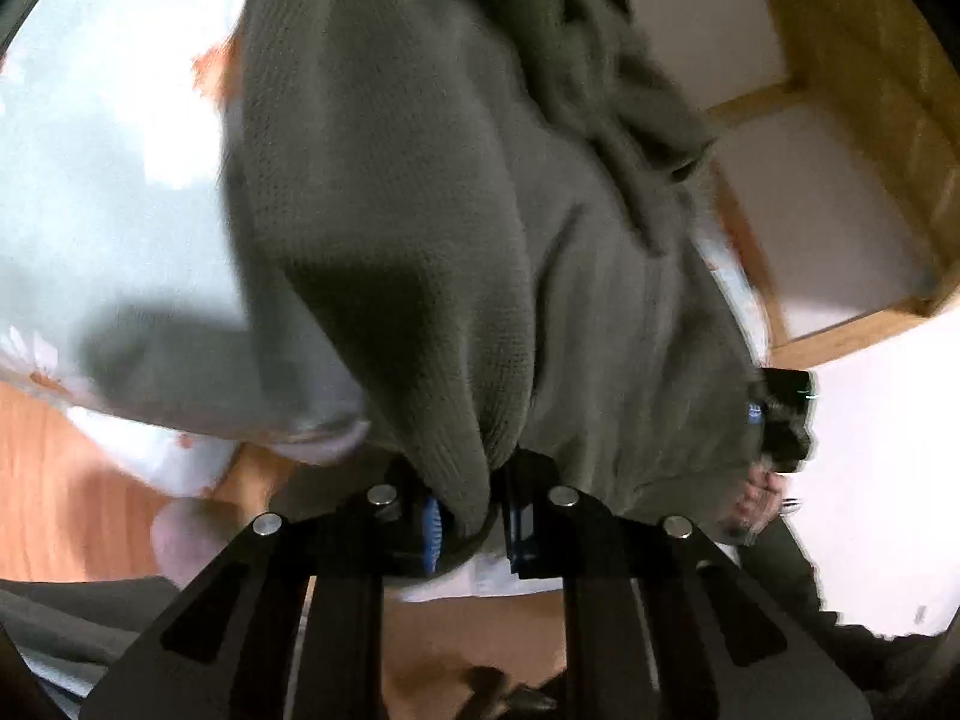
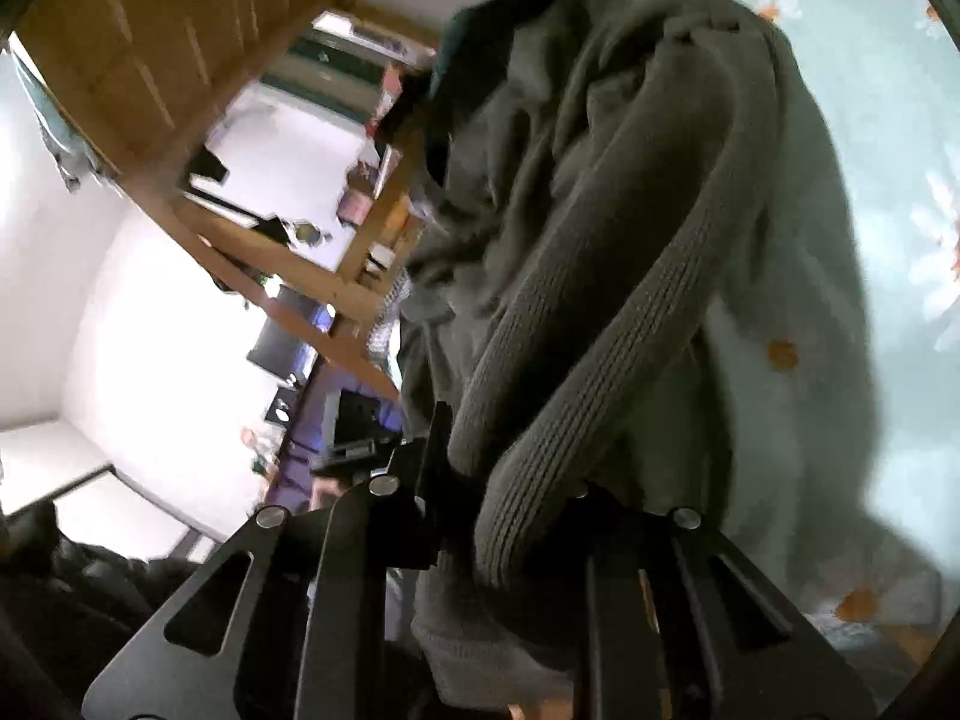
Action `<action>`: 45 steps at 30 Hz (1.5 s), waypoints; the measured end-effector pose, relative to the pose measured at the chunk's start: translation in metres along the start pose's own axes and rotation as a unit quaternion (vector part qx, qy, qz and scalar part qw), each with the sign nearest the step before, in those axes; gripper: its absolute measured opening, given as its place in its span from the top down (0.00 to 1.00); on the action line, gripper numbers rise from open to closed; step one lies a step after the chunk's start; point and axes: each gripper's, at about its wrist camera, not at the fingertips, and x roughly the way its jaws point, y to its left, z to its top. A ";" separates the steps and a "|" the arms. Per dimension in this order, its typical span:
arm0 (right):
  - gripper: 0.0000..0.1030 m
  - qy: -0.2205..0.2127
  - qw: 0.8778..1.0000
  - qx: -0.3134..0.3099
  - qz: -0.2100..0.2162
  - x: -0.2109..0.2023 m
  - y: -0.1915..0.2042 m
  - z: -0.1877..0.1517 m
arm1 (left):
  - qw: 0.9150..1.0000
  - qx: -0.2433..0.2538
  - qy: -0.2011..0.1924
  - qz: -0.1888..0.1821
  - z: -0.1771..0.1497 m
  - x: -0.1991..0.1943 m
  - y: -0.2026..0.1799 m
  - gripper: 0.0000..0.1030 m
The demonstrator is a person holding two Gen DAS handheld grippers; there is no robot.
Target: Fold large clothes
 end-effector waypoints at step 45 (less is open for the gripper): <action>0.91 -0.017 0.999 0.010 0.049 -0.046 0.032 -0.036 | 0.999 -0.018 0.024 0.015 -0.031 -0.014 -0.020 0.86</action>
